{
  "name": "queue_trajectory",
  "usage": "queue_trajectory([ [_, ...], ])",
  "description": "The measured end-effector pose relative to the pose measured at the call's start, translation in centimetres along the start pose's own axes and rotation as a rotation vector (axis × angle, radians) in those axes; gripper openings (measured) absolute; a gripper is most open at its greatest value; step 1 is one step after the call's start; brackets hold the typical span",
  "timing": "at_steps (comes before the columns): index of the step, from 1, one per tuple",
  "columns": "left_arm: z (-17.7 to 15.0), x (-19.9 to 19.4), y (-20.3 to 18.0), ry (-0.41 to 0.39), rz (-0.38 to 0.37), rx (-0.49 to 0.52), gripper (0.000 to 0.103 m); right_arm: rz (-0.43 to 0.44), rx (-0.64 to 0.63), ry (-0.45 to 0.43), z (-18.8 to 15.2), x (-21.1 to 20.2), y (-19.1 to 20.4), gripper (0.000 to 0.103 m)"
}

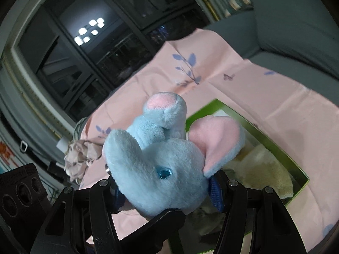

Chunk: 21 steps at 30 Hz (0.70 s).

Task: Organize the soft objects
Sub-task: 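Carry the elephant over the box and release it from the right gripper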

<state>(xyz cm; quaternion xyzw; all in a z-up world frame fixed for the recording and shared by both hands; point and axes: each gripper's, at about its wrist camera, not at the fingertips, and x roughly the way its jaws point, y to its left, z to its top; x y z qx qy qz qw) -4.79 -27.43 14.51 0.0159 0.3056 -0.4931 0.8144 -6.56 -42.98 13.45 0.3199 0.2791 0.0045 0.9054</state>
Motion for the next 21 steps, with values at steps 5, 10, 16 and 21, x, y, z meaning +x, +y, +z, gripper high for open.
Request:
queue_trajectory([
  [5, -0.4, 2.2, 1.1, 0.036, 0.024, -0.047, 0.059, 0.029, 0.112, 0.055, 0.0, 2.2, -2.5, 0.064],
  [10, -0.8, 3.9, 1.9, 0.097, 0.006, -0.082, 0.059, -0.007, 0.172, 0.107, -0.3, 3.4, -4.2, 0.064],
  [16, -1.0, 4.9, 1.8, 0.135, 0.005, -0.081, 0.06, -0.028, 0.217, 0.132, -0.5, 3.8, -5.4, 0.065],
  [21, -0.9, 5.5, 1.8, 0.13, 0.095, -0.077, 0.059, -0.069, 0.201, 0.139, -0.3, 3.3, -5.3, 0.072],
])
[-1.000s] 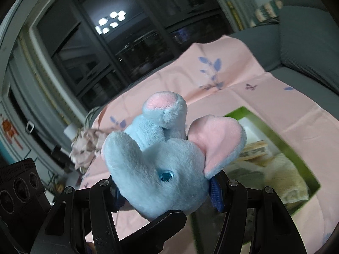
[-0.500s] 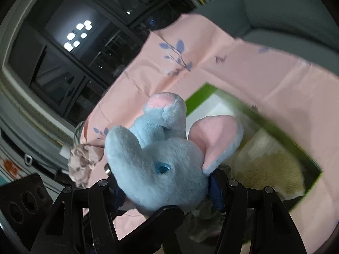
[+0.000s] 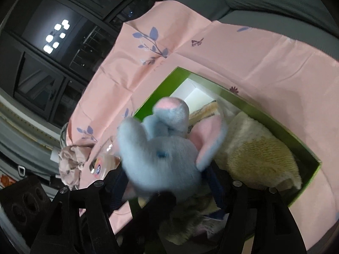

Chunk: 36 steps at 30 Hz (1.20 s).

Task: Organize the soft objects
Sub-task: 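Carry the elephant over the box and release it from the right gripper, then move the right gripper back to the red-and-white sock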

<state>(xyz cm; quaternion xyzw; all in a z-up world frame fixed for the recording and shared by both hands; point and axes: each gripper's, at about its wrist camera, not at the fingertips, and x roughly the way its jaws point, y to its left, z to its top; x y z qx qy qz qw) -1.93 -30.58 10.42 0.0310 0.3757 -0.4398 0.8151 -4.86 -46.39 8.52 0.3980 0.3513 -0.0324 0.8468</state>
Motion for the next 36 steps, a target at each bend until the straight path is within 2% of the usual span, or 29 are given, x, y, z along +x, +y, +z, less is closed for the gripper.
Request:
queue_trajectory([
  [2, 0.0, 0.3, 0.1, 0.007, 0.002, -0.003, 0.059, -0.028, -0.011, -0.017, 0.1, -0.4, 0.1, 0.075],
  [8, -0.1, 1.1, 0.2, 0.012, 0.014, -0.026, 0.062, -0.078, -0.008, -0.045, 0.1, -1.2, -0.2, 0.076],
  [11, -0.1, 1.2, 0.7, 0.026, -0.016, -0.066, 0.064, -0.087, -0.005, -0.055, 0.3, -1.4, -0.3, 0.076],
  [14, -0.3, 0.4, 0.8, 0.03, -0.014, -0.066, 0.066, -0.143, -0.025, -0.109, 0.3, -2.4, 0.2, 0.076],
  [16, -0.5, -0.7, 1.2, 0.018, -0.051, -0.08, 0.074, -0.197, -0.04, -0.157, 0.3, -3.3, 0.5, 0.078],
  [18, -0.6, -2.1, 1.9, -0.002, -0.083, -0.12, 0.078, -0.229, -0.05, -0.201, 0.2, -4.2, 0.7, 0.084],
  [22, -1.1, -5.6, 3.1, -0.049, -0.08, -0.151, 0.087, -0.191, -0.061, -0.242, 0.2, -5.3, 1.1, 0.085],
  [25, -2.1, -8.6, 4.4, -0.095, -0.049, -0.168, 0.094, -0.158, -0.086, -0.253, 0.1, -5.6, 2.0, 0.085],
  [27, -2.9, -10.3, 5.5, -0.108, -0.004, -0.18, 0.096, -0.154, -0.118, -0.258, -0.2, -5.6, 3.0, 0.085],
  [33, -6.4, -15.3, 9.9, -0.124, 0.179, -0.224, 0.099, -0.164, -0.215, -0.242, -1.2, -4.5, 6.3, 0.085],
  [36, -8.1, -17.2, 12.4, -0.128, 0.242, -0.257, 0.101, -0.182, -0.269, -0.232, -2.0, -3.6, 8.1, 0.085],
])
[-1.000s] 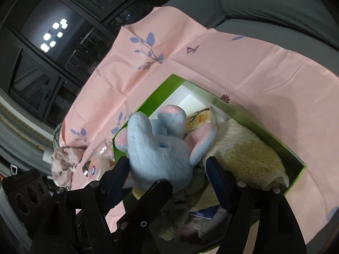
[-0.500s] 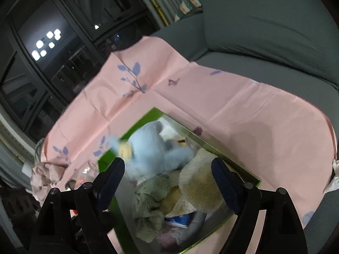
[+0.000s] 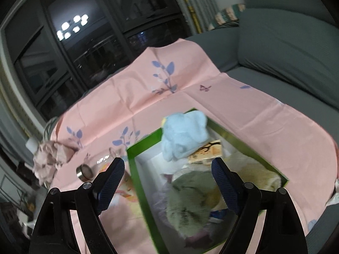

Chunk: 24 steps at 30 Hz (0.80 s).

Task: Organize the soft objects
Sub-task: 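Move the right gripper back to the red-and-white sock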

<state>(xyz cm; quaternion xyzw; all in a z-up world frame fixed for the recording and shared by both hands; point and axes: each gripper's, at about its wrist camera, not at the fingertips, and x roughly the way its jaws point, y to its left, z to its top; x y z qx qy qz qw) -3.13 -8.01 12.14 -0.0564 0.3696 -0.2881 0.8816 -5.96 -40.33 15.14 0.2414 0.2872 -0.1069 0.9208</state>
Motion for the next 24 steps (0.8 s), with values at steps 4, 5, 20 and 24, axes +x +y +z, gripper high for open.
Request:
queue_trajectory([
  [4, -1.2, -1.7, 6.0, -0.037, 0.079, -0.109, 0.101, -0.016, -0.069, 0.005, -0.8, 0.9, 2.9, 0.092],
  [5, -1.6, -1.7, 7.5, -0.035, 0.098, -0.143, 0.101, -0.015, -0.083, 0.007, -1.0, 1.1, 3.5, 0.092],
  [20, -3.0, -3.3, 15.3, -0.056, 0.296, -0.372, 0.101, 0.198, -0.218, 0.108, -5.1, 3.9, 14.1, 0.093],
  [24, -3.1, -3.9, 17.1, -0.045, 0.388, -0.386, 0.101, 0.264, -0.246, 0.184, -6.5, 6.2, 18.6, 0.093],
])
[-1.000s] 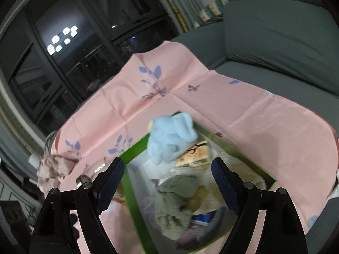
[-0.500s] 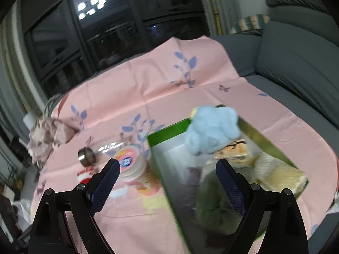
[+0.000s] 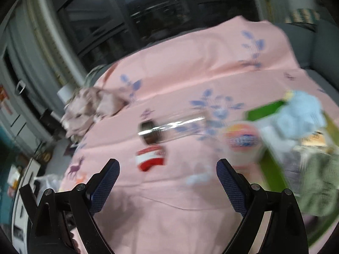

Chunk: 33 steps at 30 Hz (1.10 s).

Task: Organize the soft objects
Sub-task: 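Move the right gripper back to the red-and-white sock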

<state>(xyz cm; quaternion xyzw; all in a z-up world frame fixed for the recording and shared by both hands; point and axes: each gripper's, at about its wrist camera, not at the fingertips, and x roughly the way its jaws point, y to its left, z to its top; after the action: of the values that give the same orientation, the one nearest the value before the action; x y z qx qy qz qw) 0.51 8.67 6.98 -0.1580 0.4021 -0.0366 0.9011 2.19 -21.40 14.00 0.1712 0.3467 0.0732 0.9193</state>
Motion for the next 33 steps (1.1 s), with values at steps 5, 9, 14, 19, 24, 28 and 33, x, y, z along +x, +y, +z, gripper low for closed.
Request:
queue_trajectory([
  [5, 0.3, 0.3, 1.7, 0.022, -0.003, -0.05, 0.1, -0.007, -0.054, 0.06, 0.5, 6.7, 4.6, 0.093],
  [9, 0.6, 0.3, 2.0, 0.033, -0.015, -0.064, 0.1, -0.127, -0.146, 0.162, 0.3, 13.4, 6.6, 0.093],
  [14, 0.6, 0.4, 1.8, 0.046, -0.036, -0.062, 0.1, -0.184, -0.175, 0.279, -0.6, 18.6, 6.1, 0.076],
  [19, 0.7, 0.3, 1.7, 0.043, -0.051, -0.057, 0.1, -0.132, -0.109, 0.31, -0.6, 18.8, 4.7, 0.058],
  [24, 0.5, 0.5, 1.2, 0.049, -0.048, -0.042, 0.1, -0.14, -0.104, 0.301, -2.4, 12.9, 4.8, 0.058],
  [28, -0.2, 0.7, 0.1, 0.061, -0.048, -0.002, 0.099, -0.167, -0.12, 0.32, -6.0, 7.6, 3.9, 0.058],
  [33, -1.7, 1.4, -3.0, 0.11, -0.097, 0.085, 0.096, -0.201, -0.11, 0.4, -9.9, 2.7, 1.2, 0.059],
])
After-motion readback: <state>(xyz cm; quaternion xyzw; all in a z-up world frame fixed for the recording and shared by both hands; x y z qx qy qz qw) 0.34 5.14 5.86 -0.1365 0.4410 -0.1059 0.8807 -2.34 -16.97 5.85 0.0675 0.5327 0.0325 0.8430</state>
